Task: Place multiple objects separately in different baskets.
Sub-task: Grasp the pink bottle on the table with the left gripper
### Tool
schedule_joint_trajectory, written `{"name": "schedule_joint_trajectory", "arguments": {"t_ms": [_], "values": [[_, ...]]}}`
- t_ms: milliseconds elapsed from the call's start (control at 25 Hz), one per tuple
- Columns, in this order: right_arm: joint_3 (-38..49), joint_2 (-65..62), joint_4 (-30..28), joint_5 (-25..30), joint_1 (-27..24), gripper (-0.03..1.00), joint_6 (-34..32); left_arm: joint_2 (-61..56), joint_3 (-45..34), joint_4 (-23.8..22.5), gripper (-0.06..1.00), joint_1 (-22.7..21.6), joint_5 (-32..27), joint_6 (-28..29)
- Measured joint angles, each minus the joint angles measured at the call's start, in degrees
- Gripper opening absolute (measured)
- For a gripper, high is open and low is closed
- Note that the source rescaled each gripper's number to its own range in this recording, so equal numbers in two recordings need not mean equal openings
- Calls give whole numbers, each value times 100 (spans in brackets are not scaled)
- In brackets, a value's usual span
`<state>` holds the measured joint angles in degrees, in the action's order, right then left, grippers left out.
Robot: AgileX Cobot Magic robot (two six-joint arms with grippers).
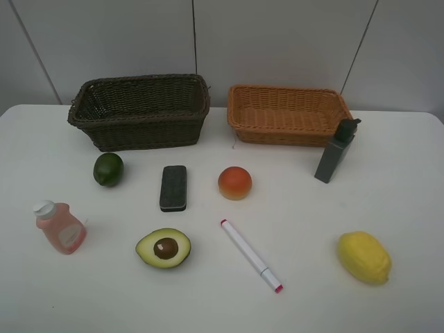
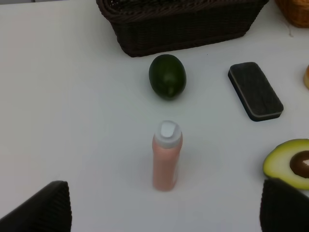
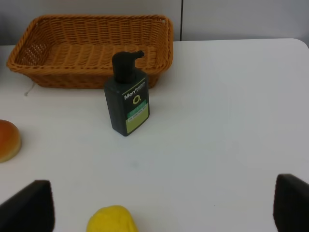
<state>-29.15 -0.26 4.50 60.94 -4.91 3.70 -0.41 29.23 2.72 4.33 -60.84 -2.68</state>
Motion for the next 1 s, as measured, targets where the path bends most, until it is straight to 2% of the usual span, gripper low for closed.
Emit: {"name": "schedule_joint_trajectory", "arguments": {"t_ms": [880,1000], "values": [[0,0,0,0,0,100,0,0,0,0,100,0,0,0],[0,0,0,0,0,100,0,314,0,-53,100,0,4,0]]}}
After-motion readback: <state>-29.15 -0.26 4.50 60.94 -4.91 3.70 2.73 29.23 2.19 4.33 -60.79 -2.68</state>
